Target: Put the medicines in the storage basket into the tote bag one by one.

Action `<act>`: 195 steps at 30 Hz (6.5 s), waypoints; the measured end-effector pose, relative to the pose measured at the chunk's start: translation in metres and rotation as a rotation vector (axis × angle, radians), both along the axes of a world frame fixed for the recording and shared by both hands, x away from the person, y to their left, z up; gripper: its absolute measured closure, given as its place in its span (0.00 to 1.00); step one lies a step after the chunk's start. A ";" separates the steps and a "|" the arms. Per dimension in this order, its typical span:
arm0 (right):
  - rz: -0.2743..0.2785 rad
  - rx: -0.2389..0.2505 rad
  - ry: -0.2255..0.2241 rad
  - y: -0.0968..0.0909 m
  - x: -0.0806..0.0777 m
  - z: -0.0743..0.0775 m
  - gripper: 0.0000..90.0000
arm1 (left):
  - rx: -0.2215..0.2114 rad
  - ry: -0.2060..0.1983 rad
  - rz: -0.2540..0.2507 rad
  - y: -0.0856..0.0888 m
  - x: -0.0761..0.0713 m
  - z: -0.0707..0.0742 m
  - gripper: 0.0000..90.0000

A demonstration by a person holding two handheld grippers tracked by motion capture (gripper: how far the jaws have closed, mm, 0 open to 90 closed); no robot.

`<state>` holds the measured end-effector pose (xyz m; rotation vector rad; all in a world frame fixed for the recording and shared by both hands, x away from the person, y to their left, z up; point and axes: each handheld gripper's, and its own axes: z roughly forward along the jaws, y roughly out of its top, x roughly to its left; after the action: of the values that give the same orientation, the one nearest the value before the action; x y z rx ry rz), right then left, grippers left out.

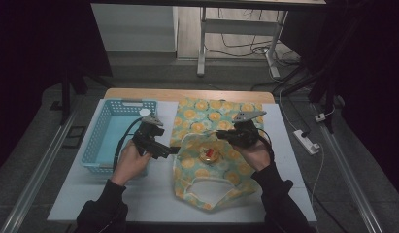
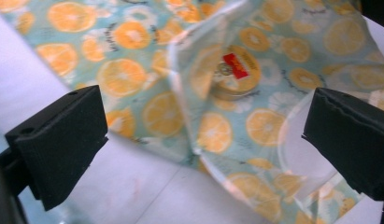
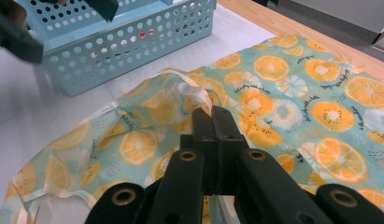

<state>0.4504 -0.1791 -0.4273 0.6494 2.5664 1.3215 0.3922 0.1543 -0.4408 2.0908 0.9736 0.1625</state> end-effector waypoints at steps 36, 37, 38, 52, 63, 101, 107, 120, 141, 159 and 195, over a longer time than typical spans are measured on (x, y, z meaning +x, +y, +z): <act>-0.001 -0.003 -0.002 0.000 0.000 -0.001 1.00 | 0.229 0.104 0.321 0.084 0.033 -0.045 0.00; -0.001 -0.004 -0.002 0.000 0.000 -0.001 1.00 | 0.237 0.112 0.321 0.085 0.035 -0.047 0.00; -0.001 -0.004 -0.002 0.000 0.000 -0.001 1.00 | 0.243 0.118 0.324 0.085 0.036 -0.049 0.00; 0.004 -0.004 -0.006 0.001 0.000 -0.001 1.00 | 0.307 0.307 0.334 0.087 0.052 -0.074 0.00; 0.005 -0.003 -0.013 0.000 -0.002 -0.001 1.00 | 0.412 0.312 0.335 0.079 0.052 -0.076 0.23; -0.002 0.007 -0.020 -0.004 -0.002 0.000 1.00 | 0.256 0.209 0.359 0.084 0.039 -0.051 0.80; 0.004 0.019 -0.025 -0.006 -0.002 0.002 1.00 | 0.218 0.173 0.353 0.086 0.034 -0.041 0.80; 0.005 0.016 -0.027 -0.005 -0.003 0.002 1.00 | 0.123 0.085 0.346 0.093 0.021 -0.020 0.80; 0.005 0.019 -0.030 -0.005 -0.003 0.003 1.00 | 0.076 -0.006 0.277 0.075 0.003 0.015 0.80; -0.001 0.019 -0.031 -0.005 -0.003 0.003 1.00 | 0.054 -0.006 0.063 0.017 -0.012 0.032 0.80; -0.014 0.019 -0.033 -0.007 -0.002 0.003 1.00 | 0.137 0.081 -0.198 -0.092 -0.013 -0.005 0.80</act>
<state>0.4481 -0.1858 -0.4239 0.6429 2.5219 1.3422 0.3789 0.0622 -0.4463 2.3207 0.8159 0.0441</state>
